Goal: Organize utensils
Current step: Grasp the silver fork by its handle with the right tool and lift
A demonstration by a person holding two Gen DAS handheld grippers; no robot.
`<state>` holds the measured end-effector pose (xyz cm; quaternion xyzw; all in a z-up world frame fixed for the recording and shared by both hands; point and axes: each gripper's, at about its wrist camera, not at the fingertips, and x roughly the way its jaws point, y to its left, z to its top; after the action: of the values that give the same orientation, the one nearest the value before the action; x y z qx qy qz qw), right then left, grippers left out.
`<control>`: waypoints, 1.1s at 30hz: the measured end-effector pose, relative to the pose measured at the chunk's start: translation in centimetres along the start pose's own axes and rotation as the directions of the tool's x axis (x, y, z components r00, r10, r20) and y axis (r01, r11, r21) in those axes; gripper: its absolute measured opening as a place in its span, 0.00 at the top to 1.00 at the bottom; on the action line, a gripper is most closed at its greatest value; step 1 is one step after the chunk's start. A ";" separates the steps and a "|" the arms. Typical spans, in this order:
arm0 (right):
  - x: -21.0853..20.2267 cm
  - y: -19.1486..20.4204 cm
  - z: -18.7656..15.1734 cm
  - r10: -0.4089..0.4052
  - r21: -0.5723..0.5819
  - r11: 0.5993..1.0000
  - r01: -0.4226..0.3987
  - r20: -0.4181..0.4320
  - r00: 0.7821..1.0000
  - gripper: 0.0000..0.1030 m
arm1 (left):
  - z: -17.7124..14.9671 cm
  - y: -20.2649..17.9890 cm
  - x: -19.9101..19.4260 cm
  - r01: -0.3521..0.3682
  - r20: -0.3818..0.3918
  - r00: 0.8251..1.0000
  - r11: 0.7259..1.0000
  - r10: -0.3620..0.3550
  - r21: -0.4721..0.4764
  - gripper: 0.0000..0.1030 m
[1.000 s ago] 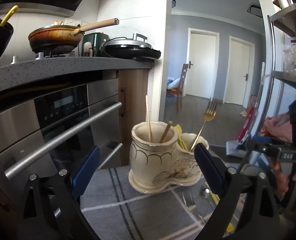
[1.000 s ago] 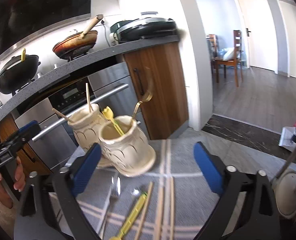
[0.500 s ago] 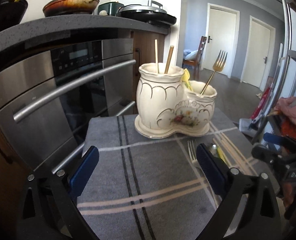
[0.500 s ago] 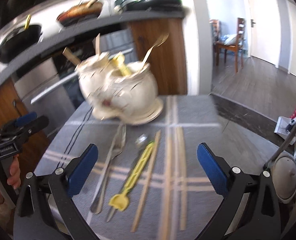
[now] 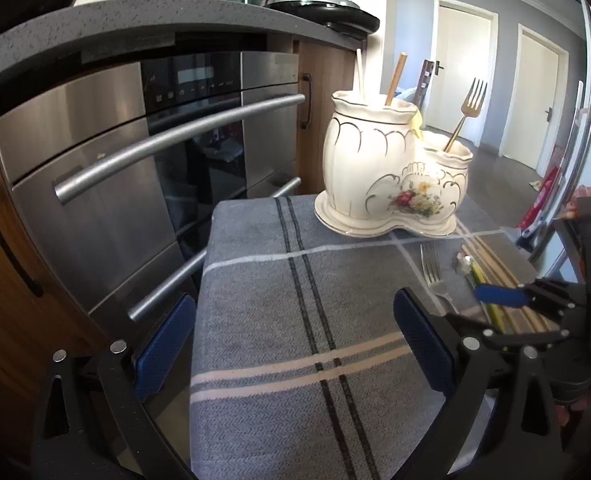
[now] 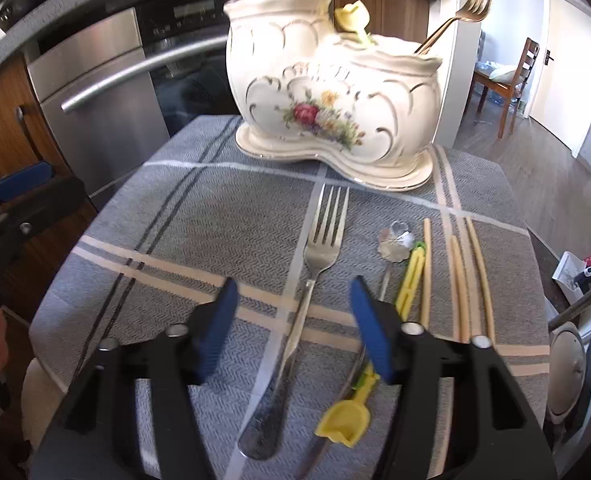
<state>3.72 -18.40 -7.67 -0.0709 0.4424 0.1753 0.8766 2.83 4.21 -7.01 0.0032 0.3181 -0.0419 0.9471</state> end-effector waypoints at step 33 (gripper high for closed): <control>-8.8 -3.5 -0.9 0.104 0.109 0.985 -0.136 0.257 0.961 0.95 | 0.2 -4.3 0.1 0.030 0.004 1.000 0.993 -0.031 0.115 0.05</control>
<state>-0.52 -24.04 -1.28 0.0339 0.3420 0.2077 0.9158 2.67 -0.09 -6.79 0.0527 0.3125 -0.0747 0.9455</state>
